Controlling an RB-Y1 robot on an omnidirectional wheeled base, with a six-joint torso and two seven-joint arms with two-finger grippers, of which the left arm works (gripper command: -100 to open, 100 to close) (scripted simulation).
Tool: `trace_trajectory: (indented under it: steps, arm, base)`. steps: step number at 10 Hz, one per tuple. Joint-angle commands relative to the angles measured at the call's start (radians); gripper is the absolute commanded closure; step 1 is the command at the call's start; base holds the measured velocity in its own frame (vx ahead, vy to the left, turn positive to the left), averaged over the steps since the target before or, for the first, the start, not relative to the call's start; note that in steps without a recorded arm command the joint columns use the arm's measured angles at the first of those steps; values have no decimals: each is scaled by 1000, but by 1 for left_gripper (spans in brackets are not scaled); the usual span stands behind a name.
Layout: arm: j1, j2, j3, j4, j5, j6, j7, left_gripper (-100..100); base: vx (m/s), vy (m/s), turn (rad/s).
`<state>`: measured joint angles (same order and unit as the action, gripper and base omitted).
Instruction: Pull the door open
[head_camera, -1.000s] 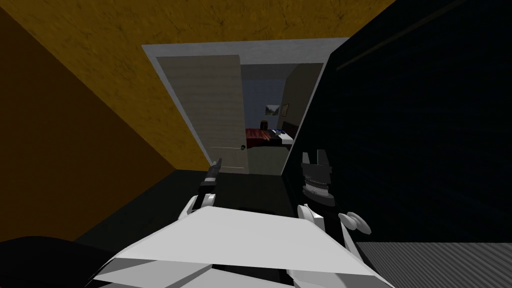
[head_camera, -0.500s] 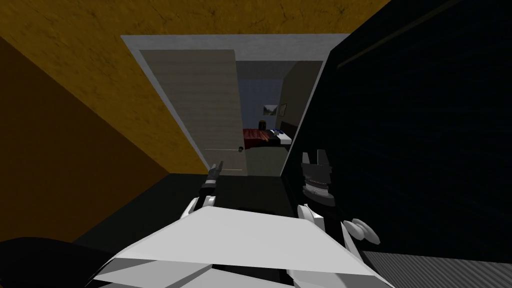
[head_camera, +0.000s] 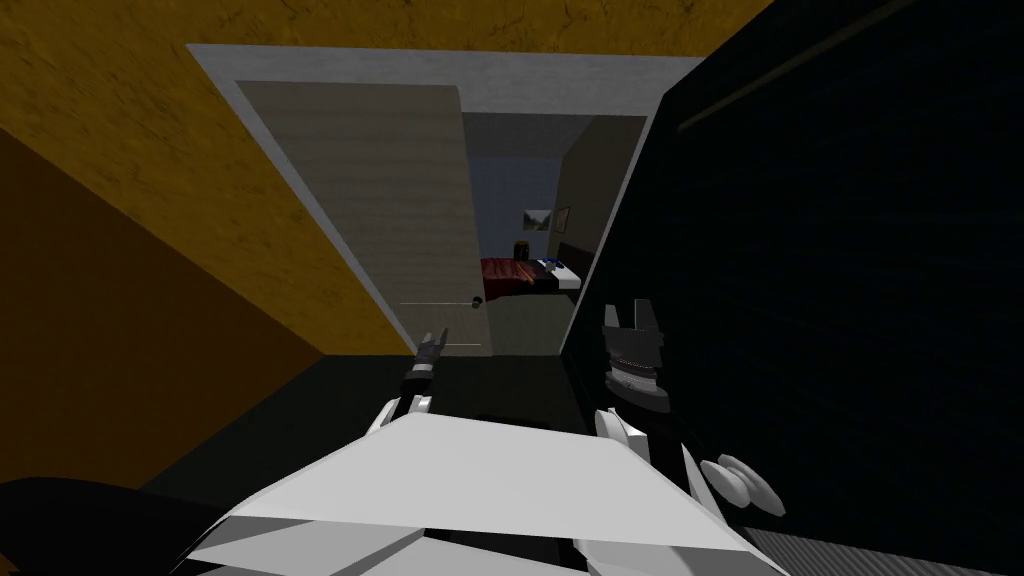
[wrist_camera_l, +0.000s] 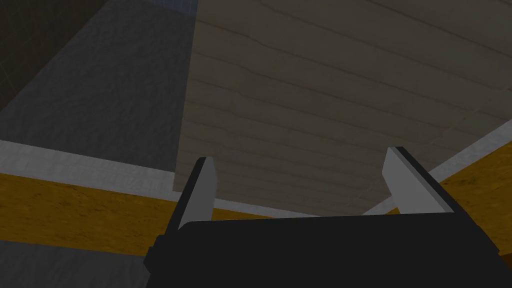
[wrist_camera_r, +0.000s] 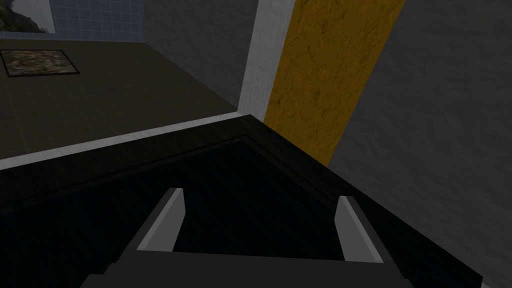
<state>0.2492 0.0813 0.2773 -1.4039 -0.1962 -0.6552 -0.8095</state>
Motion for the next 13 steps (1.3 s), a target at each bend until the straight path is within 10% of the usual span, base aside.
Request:
trace_trajectory:
  steps: [1, 13]
  arm:
    - [-7, 1, 9, 32, -10, -7, -37, -100]
    - [-63, -26, 63, 270, -78, -74, -276, -100]
  base:
    - [104, 13, -56]
    - [94, 15, -48]
